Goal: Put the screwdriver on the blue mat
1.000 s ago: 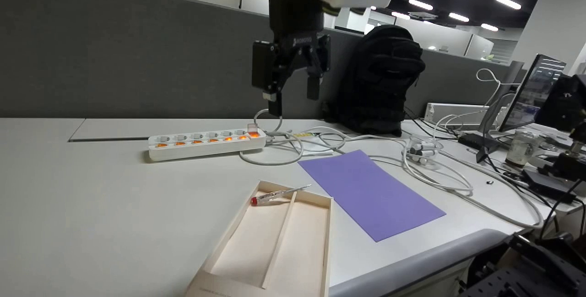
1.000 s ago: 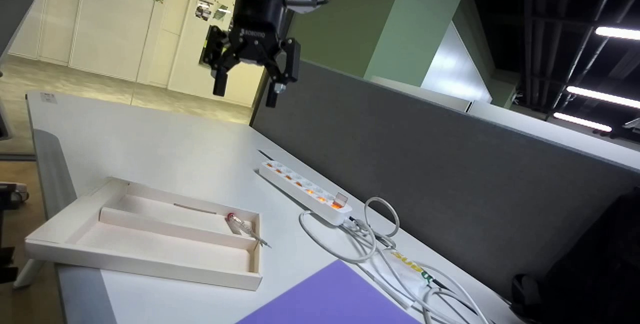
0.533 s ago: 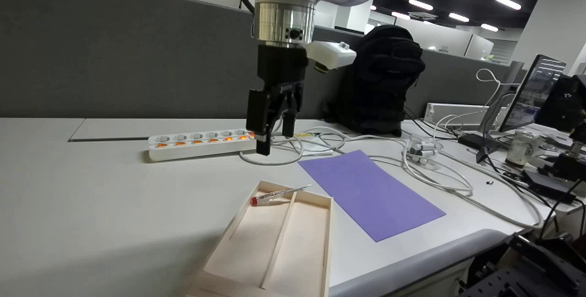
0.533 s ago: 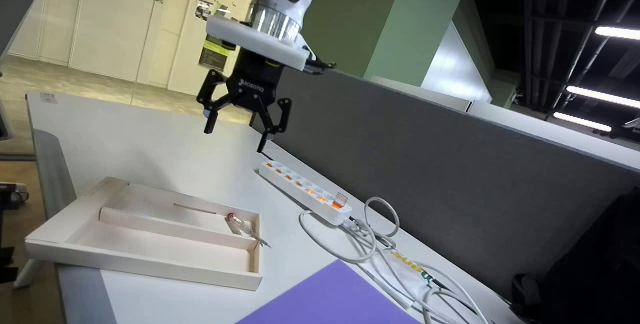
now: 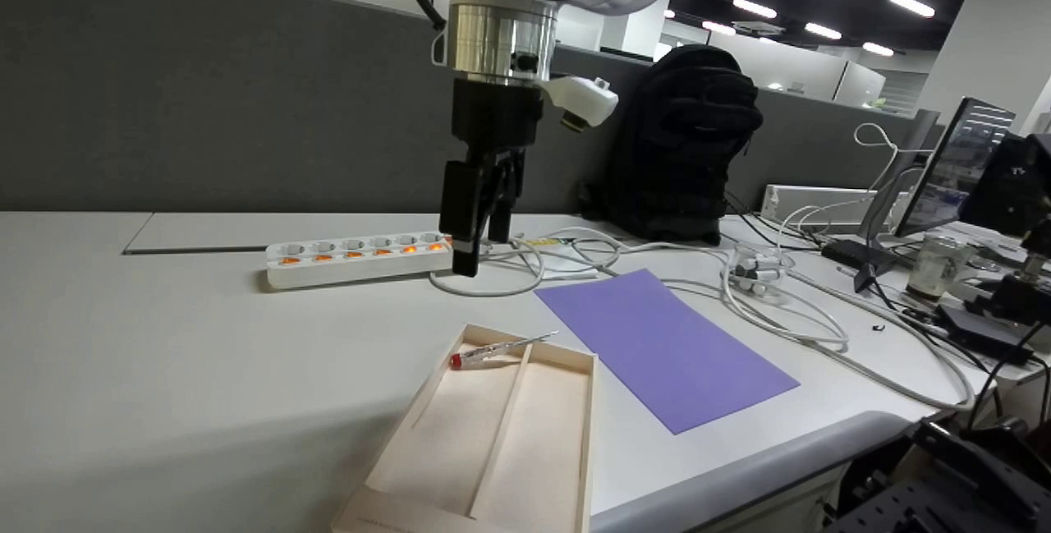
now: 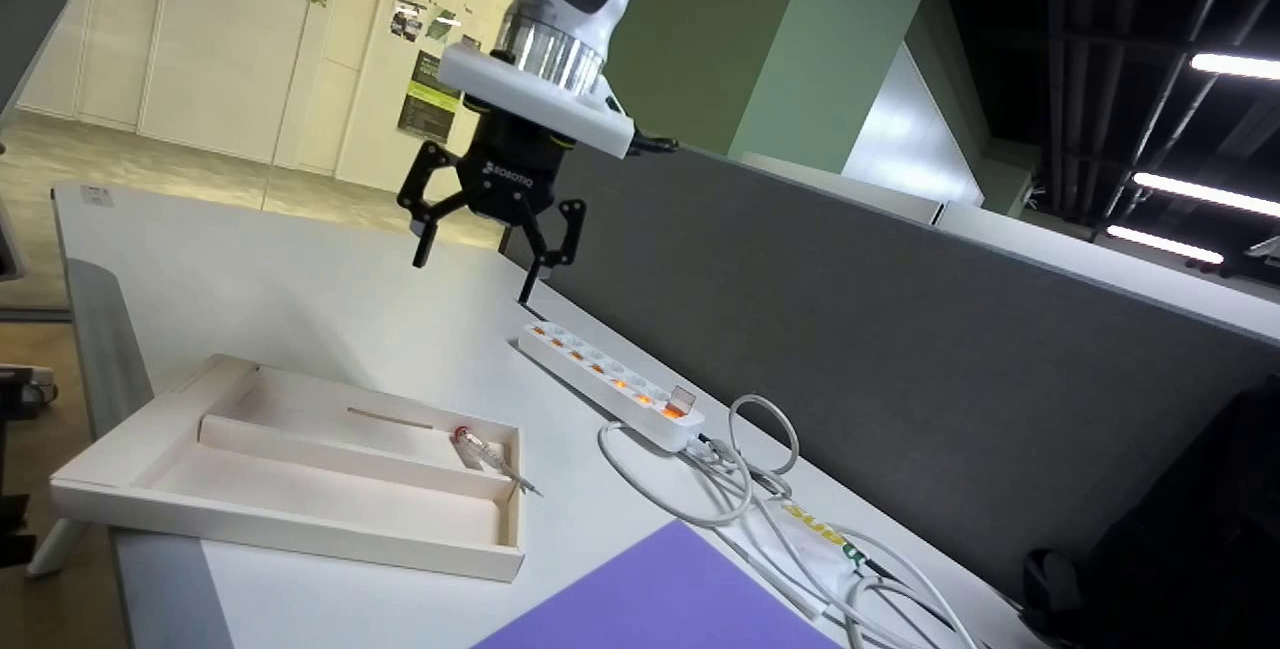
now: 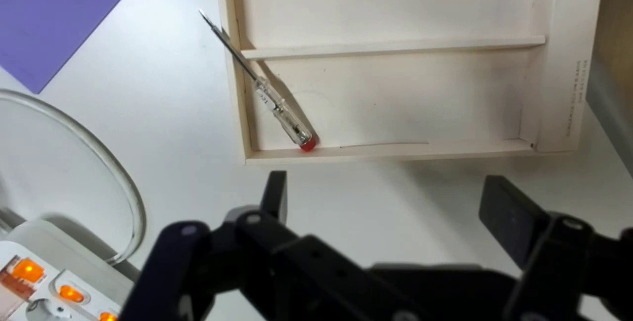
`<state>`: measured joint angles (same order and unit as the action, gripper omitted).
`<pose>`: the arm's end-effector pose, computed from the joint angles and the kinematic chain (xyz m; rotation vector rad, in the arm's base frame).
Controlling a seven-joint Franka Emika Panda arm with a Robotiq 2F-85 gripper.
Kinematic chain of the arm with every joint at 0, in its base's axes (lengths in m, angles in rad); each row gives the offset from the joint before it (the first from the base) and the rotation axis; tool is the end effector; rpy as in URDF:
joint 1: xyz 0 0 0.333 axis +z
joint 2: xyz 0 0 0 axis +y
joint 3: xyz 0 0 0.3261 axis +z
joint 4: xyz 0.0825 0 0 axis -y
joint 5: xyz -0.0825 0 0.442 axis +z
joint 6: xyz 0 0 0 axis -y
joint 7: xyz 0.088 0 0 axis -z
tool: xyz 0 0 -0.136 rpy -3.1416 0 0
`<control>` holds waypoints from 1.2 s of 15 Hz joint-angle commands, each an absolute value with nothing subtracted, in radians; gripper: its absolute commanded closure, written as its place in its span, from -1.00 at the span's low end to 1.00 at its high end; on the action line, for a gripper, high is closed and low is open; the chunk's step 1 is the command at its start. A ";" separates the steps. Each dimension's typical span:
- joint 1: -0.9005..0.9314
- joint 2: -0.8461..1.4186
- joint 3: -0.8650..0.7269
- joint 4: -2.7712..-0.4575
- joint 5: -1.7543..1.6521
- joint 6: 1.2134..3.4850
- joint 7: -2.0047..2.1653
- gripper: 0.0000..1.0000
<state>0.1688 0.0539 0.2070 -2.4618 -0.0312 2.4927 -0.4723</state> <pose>0.4748 0.1883 0.2069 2.8410 1.3254 -0.0346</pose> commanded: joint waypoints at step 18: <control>0.149 0.247 0.150 -2.454 -0.354 2.616 -0.522 -1.00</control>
